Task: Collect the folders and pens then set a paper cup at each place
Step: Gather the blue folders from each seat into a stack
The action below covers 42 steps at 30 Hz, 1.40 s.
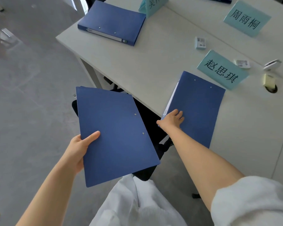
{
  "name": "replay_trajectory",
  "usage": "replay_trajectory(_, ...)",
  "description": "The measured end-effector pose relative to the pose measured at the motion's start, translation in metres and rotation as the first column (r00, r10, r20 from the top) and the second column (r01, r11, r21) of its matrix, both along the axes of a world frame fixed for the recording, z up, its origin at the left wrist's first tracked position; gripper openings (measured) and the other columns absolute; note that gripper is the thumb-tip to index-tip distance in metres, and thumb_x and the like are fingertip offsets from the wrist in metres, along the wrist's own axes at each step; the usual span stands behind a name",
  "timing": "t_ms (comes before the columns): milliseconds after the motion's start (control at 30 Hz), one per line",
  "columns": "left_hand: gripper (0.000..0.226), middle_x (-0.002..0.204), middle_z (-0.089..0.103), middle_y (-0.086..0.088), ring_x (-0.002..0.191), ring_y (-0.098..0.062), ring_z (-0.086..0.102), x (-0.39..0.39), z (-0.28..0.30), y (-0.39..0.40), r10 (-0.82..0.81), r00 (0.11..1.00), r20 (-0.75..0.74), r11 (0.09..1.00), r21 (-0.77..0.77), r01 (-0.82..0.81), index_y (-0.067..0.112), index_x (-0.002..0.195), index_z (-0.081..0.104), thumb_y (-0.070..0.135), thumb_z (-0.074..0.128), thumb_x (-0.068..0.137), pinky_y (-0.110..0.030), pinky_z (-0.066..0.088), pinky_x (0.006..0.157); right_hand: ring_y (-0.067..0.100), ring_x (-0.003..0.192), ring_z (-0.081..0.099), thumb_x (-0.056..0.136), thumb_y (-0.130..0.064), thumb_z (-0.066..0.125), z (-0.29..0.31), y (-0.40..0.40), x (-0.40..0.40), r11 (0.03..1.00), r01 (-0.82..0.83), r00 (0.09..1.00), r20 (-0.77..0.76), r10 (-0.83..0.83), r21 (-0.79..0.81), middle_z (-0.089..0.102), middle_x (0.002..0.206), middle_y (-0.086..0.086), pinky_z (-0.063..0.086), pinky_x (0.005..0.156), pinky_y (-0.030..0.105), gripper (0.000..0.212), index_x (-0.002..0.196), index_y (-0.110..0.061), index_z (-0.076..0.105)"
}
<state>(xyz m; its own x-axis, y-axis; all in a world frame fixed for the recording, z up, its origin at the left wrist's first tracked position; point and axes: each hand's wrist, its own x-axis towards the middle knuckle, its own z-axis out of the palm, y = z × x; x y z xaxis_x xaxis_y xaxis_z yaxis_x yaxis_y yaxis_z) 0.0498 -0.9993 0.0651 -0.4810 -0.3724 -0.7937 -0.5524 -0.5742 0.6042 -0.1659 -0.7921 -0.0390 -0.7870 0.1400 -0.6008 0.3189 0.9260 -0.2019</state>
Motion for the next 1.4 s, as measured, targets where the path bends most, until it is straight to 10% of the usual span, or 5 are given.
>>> replay_trajectory(267, 0.031, 0.103, 0.075, -0.006, 0.087, -0.028, 0.074, -0.007, 0.0, 0.004, 0.004, 1.0, -0.025, 1.0, 0.01, -0.004, 0.009, 0.115, 0.064, 0.024, 0.067, 0.088, -0.041, 0.057, 0.073, 0.036, 0.103, 0.043, 0.077, -0.005, 0.052, 0.024, 0.019, 0.014, 1.0, -0.002, 0.995, -0.096, -0.001, -0.03, 0.029, 0.13, 0.014, 0.051, 0.064, 0.042, 0.06, 0.126, -0.021, 0.021)
replay_trajectory(533, 0.026, 0.101, 0.076, -0.007, 0.081, -0.026, 0.074, -0.019, 0.011, 0.019, -0.037, 0.997, -0.075, 0.999, 0.03, 0.039, 0.01, 0.113, 0.064, 0.022, 0.065, 0.09, -0.037, 0.06, 0.063, 0.028, 0.086, 0.05, 0.089, 0.006, 0.044, 0.108, 0.043, 0.034, 0.977, -0.151, 0.96, -0.256, 0.11, -0.149, 0.038, 0.134, 0.018, 0.045, 0.069, 0.037, 0.067, 0.149, -0.012, 0.019)
replay_trajectory(733, 0.025, 0.104, 0.075, -0.005, 0.087, -0.025, 0.074, -0.026, 0.031, 0.042, -0.062, 0.987, -0.146, 0.997, 0.032, 0.067, 0.014, 0.116, 0.063, 0.022, 0.062, 0.093, -0.04, 0.058, 0.069, 0.031, 0.117, 0.053, 0.092, 0.008, 0.042, 0.191, 0.041, 0.079, 0.886, -0.374, 0.87, -0.435, 0.232, -0.276, 0.041, 0.141, 0.013, 0.045, 0.091, 0.034, 0.068, 0.152, -0.011, 0.018)
replay_trajectory(1167, 0.049, 0.102, 0.076, -0.003, 0.092, -0.022, 0.073, -0.019, 0.051, 0.065, 0.104, 0.976, -0.189, 0.994, -0.022, -0.11, 0.016, 0.116, 0.064, 0.056, 0.058, 0.087, -0.034, 0.056, 0.069, 0.026, 0.132, 0.042, 0.086, -0.001, 0.049, 0.171, -0.009, 0.151, 0.563, -0.752, 0.659, -0.432, 0.615, -0.344, 0.04, 0.151, -0.001, 0.041, 0.103, 0.033, 0.073, 0.153, -0.016, 0.024)
replay_trajectory(1400, 0.034, 0.09, 0.075, -0.004, 0.075, -0.019, 0.073, -0.009, 0.052, 0.034, 0.241, 0.954, -0.179, 0.967, -0.036, -0.252, 0.014, 0.108, 0.064, 0.036, 0.072, 0.083, -0.028, 0.055, 0.055, 0.023, 0.139, 0.031, 0.087, -0.032, 0.05, 0.165, -0.046, 0.152, 0.407, -0.829, 0.548, -0.41, 0.729, -0.384, 0.035, 0.154, 0.0, 0.026, 0.116, 0.034, 0.07, 0.152, -0.02, 0.028)
